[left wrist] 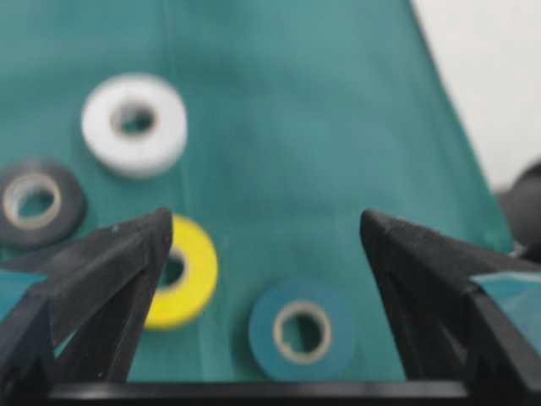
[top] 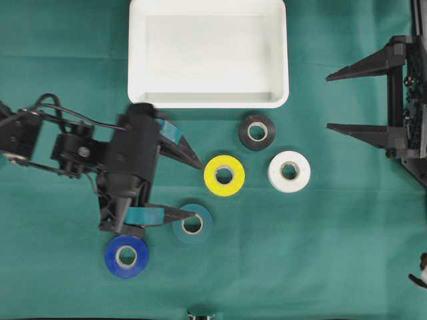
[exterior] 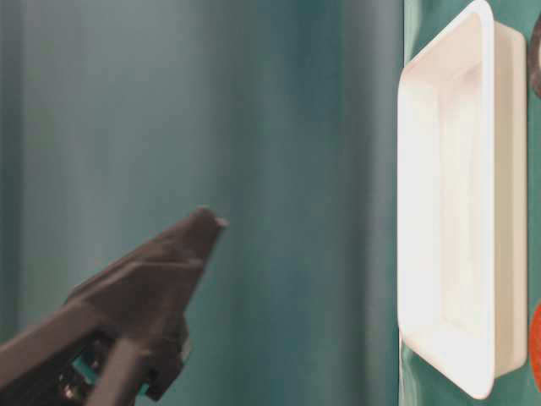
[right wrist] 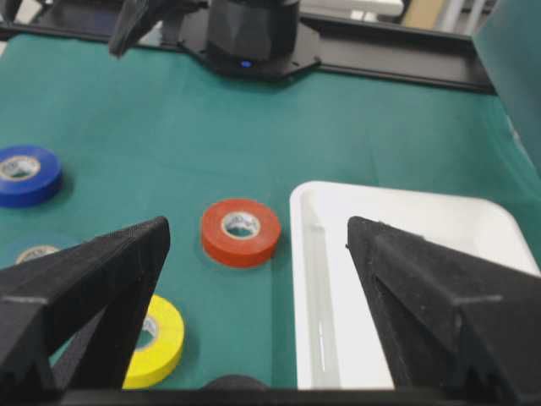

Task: Pick up the tape from a random location and place it into the white case.
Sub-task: 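Move the open left gripper over the teal tape roll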

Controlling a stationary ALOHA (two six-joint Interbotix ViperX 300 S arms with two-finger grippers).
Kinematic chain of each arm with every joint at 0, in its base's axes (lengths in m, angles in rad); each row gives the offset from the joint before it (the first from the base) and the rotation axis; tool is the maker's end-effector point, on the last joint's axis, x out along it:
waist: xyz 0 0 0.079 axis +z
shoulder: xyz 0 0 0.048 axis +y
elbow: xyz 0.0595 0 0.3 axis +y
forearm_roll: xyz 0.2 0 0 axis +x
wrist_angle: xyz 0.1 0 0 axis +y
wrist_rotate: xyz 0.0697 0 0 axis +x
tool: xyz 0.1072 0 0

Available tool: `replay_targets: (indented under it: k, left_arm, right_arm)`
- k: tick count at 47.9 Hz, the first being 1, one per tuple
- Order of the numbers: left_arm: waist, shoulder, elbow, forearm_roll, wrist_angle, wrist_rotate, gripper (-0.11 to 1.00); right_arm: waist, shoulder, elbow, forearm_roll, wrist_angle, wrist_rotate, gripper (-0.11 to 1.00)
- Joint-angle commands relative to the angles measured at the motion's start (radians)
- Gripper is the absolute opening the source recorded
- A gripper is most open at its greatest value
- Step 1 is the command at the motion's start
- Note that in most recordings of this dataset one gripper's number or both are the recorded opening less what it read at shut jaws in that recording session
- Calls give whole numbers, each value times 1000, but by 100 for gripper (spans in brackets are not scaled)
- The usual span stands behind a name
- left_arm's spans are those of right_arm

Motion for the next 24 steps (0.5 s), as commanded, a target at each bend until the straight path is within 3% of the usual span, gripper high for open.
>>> replay_targets:
  k: [1,13,24]
  left_arm:
    - [-2,17,-78,-2,104,-12,99]
    - [-2,118,-238,2,419,-89,99]
    - [-2,175,-336,3,554,-132,99]
  right_arm:
    - [3,9,-28,-5,-5,-2,92]
    - [5,18,-29,-8,-3,-5,92]
    - [5,37,-31,-9,-5,-6,92]
